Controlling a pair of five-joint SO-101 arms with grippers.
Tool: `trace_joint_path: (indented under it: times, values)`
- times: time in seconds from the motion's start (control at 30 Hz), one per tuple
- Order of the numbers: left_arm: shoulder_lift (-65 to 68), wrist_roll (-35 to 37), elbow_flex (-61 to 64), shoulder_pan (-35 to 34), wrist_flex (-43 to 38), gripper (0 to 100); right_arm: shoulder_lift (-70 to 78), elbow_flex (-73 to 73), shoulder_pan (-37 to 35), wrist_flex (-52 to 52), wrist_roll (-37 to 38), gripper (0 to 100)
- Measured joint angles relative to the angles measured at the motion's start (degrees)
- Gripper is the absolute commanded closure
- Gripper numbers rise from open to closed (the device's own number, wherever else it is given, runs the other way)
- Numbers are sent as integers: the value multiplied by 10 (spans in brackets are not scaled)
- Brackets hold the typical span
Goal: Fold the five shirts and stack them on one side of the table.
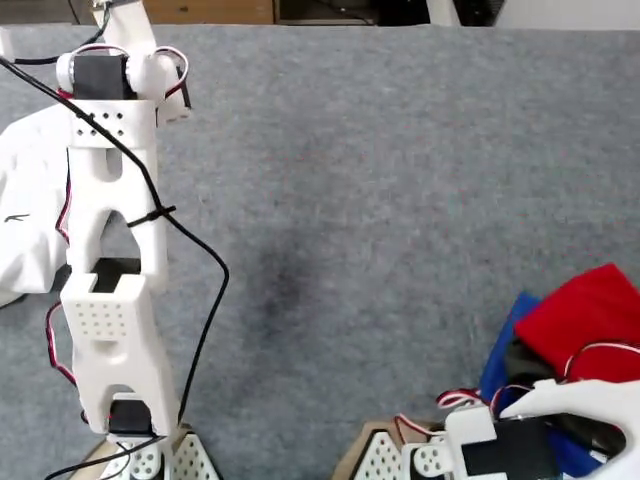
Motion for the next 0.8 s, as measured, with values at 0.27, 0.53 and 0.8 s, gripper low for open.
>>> trace_joint_path:
  times: [0.27,0.53,0.8]
  values:
    - [-3,-4,0,0,0,981,0,0,16,8,22,796]
    - [-84,-34,17,-7,0,933,-38,0,23,71,72,688]
    - [-191,-52,136,-158,0,928,-144,0,-2,88,40,825]
